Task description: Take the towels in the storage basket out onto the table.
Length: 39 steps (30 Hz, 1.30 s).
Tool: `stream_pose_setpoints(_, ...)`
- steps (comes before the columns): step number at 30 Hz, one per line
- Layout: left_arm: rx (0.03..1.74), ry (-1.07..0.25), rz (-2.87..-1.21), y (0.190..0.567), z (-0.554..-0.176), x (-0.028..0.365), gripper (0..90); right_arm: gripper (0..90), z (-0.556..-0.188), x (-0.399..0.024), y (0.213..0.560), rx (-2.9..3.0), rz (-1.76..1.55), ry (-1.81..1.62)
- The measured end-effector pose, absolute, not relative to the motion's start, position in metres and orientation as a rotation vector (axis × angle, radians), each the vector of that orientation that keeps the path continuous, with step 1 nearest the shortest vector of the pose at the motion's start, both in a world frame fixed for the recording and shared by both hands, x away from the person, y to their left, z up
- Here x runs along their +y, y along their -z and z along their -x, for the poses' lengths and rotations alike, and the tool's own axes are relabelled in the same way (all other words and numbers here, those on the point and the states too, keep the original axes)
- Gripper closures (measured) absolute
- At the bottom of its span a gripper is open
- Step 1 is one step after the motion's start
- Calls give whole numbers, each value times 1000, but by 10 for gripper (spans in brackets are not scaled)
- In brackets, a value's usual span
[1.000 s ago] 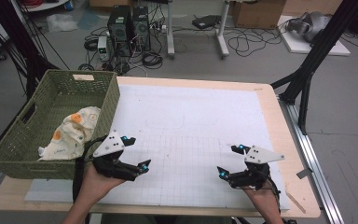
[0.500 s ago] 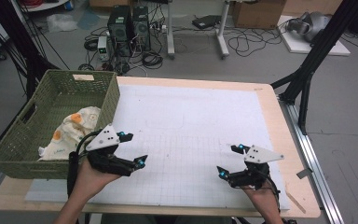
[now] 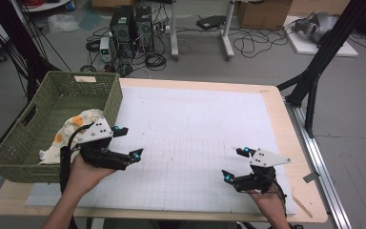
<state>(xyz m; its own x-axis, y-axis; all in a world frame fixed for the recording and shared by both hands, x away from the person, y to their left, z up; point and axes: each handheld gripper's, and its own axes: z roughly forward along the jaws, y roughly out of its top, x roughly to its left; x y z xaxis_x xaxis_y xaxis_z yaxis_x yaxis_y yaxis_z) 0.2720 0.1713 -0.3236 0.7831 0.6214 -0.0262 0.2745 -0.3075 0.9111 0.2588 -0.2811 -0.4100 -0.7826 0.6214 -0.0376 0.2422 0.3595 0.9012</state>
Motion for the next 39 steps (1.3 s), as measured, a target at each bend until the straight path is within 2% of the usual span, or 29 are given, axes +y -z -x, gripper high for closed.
stream_pose_setpoints(19, 751, -457, -1851, 302, -287, 214, 167, 88, -259, -281, 410, 2252, -748, -1398)
stream_pose_setpoints(39, 899, -550, -1826, 307, -301, 277, 198, 88, -259, -280, 410, 2263, -744, -1392)
